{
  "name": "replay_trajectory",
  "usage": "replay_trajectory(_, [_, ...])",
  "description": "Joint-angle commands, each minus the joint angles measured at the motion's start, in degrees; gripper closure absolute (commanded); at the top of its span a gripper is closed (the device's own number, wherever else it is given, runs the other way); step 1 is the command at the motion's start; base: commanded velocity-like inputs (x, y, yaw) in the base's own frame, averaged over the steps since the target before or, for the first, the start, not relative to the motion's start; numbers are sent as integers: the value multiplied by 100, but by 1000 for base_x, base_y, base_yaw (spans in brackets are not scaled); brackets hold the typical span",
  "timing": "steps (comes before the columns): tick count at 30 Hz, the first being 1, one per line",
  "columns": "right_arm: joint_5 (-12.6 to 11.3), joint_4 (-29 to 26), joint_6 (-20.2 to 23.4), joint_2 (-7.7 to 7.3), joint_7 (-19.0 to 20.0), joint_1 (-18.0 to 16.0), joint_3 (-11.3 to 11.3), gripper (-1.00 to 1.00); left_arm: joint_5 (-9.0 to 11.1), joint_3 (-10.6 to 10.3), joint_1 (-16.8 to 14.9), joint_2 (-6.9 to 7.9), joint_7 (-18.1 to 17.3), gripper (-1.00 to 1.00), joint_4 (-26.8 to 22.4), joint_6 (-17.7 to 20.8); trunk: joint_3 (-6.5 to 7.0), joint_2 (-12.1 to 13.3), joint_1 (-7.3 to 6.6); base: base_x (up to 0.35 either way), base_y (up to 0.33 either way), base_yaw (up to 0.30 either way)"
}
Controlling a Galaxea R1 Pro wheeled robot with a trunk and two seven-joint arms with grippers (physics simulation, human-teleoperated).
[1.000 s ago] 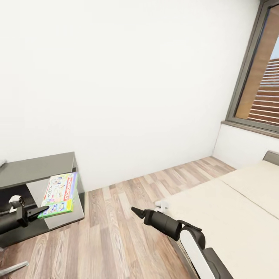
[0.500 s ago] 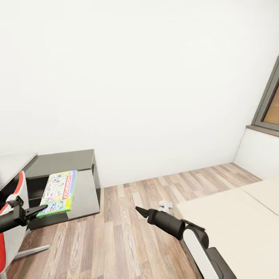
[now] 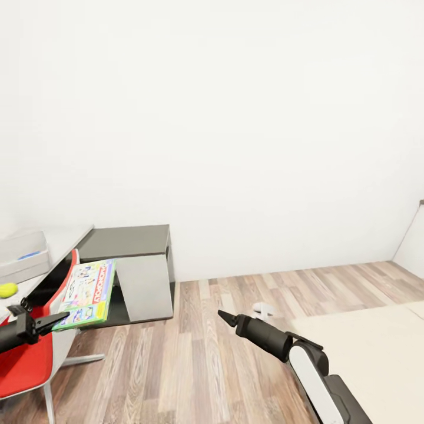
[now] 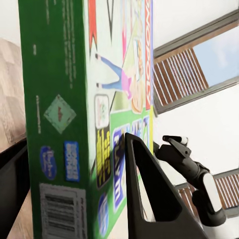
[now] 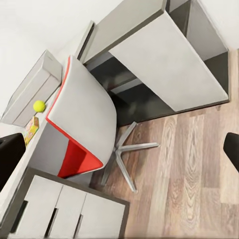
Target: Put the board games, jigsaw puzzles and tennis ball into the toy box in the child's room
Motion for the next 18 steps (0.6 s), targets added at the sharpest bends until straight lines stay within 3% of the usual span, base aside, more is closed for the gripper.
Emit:
replay_trajectory(1, [-5,-4,19,-14,8,-3,0,-100,4,1,-5,5,-23,100,0,60,10,35,-21,0,0,291])
replay_trajectory(18, [5,5,9,-25,10,-3,5,-100,4,-19,-5,5,-23,100,0,57,315,717,-395,0,0,291])
